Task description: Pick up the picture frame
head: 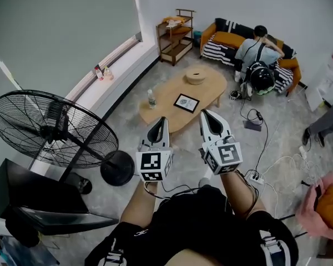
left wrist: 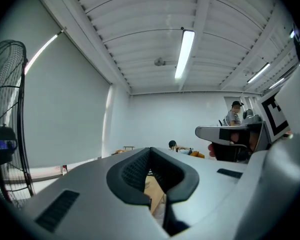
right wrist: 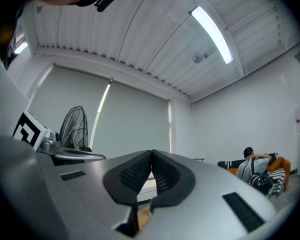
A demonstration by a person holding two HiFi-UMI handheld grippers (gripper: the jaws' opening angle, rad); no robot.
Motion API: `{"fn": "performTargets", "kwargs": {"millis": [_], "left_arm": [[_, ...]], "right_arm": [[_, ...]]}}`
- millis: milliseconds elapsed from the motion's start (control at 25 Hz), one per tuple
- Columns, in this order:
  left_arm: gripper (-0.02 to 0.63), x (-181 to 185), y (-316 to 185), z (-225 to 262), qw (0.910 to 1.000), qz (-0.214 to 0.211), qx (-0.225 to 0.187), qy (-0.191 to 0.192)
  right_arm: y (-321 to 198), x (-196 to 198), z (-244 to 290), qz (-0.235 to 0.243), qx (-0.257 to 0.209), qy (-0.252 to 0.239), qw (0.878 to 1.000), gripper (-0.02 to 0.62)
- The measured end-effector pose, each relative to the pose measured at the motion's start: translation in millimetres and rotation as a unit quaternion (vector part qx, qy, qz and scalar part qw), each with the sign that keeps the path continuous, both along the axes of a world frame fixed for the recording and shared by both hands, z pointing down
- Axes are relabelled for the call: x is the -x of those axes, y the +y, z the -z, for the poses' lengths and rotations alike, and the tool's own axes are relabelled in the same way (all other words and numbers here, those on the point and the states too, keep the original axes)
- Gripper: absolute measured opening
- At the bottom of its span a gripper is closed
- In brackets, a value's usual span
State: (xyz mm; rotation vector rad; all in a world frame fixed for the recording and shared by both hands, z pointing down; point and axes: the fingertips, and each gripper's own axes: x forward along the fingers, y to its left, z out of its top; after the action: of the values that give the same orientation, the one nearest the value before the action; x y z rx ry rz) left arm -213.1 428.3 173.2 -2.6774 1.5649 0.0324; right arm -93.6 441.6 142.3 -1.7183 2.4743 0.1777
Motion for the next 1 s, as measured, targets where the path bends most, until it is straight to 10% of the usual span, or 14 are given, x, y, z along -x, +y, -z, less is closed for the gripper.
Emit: {"fn": "performTargets", "kwargs": {"millis": [560,1000], "left_arm": [[0.021,1,-62,-10,0.9999,0.013,-0.001,-0.006],[0.021,-50,-230,-28,0.9989,0.045,0.01,-0.01]], "right_arm": [[-67,1,-14,0.018,0.007,-0.006,1.0,0.017],[-244,-56,-30,0.046,0.005,0.003,0.999,0.017]]}}
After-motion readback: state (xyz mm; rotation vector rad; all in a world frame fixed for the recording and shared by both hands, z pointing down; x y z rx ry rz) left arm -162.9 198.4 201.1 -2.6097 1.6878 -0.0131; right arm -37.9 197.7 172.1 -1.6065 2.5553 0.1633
